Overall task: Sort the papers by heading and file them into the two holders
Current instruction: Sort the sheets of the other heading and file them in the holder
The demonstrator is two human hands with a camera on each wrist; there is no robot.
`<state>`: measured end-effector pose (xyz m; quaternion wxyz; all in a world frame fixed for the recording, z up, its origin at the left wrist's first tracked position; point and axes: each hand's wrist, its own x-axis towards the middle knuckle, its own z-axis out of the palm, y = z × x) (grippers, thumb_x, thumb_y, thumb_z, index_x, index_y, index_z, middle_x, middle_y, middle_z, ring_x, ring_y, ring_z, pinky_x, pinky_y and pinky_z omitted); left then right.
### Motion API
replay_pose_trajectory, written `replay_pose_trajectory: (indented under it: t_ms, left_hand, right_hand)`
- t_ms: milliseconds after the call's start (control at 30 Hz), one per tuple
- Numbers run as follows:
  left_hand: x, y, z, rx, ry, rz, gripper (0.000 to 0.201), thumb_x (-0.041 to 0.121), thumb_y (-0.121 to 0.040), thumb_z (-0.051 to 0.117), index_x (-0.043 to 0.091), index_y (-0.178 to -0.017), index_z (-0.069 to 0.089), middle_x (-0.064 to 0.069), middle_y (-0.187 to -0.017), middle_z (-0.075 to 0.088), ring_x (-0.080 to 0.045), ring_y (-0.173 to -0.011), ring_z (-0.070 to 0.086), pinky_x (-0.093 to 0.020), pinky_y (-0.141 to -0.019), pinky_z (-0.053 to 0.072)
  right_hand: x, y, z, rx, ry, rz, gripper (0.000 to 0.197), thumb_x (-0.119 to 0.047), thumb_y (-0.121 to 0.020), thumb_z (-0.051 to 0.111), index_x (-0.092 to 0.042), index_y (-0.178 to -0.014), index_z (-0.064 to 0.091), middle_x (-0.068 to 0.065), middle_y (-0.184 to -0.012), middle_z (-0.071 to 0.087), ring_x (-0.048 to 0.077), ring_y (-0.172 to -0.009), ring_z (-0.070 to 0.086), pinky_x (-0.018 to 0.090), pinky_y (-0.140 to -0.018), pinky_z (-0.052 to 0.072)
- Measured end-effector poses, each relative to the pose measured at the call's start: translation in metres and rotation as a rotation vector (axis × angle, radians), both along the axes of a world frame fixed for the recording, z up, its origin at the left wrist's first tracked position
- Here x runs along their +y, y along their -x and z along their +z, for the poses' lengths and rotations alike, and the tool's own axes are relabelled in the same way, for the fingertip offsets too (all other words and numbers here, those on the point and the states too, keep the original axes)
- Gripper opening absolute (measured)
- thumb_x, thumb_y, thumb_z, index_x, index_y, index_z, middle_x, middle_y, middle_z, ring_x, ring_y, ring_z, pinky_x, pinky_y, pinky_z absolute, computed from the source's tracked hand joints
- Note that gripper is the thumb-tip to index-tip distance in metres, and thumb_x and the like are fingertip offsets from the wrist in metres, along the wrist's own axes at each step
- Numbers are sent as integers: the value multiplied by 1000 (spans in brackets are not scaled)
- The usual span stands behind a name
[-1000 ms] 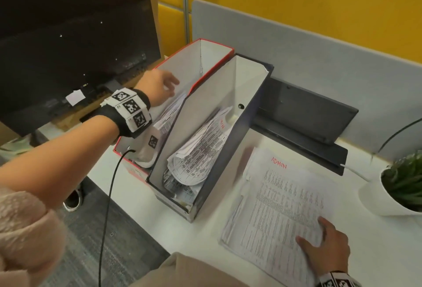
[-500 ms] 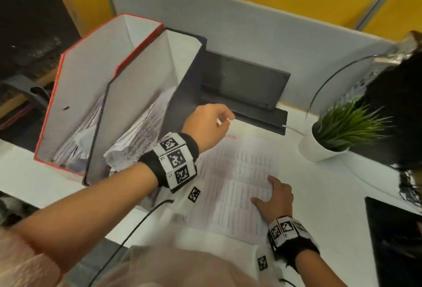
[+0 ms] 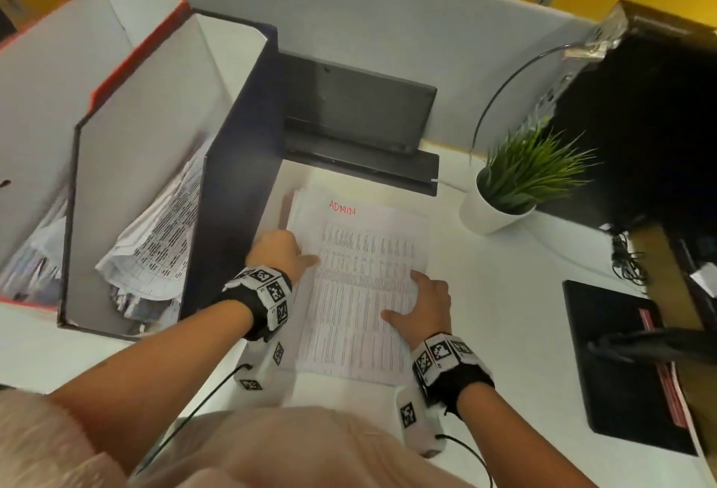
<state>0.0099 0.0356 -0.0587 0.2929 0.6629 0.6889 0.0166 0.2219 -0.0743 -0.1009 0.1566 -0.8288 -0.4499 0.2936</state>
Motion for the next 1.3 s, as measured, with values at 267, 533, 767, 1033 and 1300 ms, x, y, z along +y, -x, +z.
replay_pose_trajectory:
  t_ms: [267, 533, 767, 1033, 1300]
  left_hand:
    - [-4, -11, 8, 73, -81, -72, 24, 25, -87, 63, 6, -73, 57, -11, -84, 66, -24, -72, 61, -31, -63, 50]
    - [-20, -6, 5, 63, -295, -203, 24, 16, -96, 47, 5, -105, 66, -12, -107, 58, -27, -95, 57, -34, -76, 53]
    - [-16, -3, -1, -264, -274, -44, 29, 4, -90, 54, 5, -119, 57, -16, -96, 68, -30, -86, 65, -37, -79, 54]
    - [-7, -10, -1, -146, -269, -32, 16, 29, -84, 67, 14, -88, 60, 0, -75, 62, -19, -68, 59, -28, -59, 48]
    - [-8, -5, -7, -233, -292, -144, 24, 18, -94, 53, 4, -76, 62, -6, -68, 56, -22, -64, 54, -33, -63, 51]
  right_hand:
    - [1, 4, 5, 47, -44, 63, 93, -25, -65, 84, -19, -141, 31, 7, -131, 28, 23, -126, 31, 38, -110, 32]
    - [7, 2, 0, 224, -62, 32, 100, -13, -61, 86, -21, -141, 28, 4, -128, 32, 19, -123, 39, 35, -108, 37]
    - [9, -1, -1, 259, -47, 21, 104, -14, -59, 86, -21, -142, 25, 5, -130, 33, 21, -122, 42, 43, -104, 42]
    - [8, 3, 0, 241, -48, 86, 101, -14, -61, 85, -25, -142, 26, 3, -129, 36, 17, -122, 41, 37, -106, 40]
    - [11, -1, 4, 373, -79, -90, 95, -19, -73, 78, -24, -145, 17, 5, -112, 49, 23, -106, 54, 38, -95, 48]
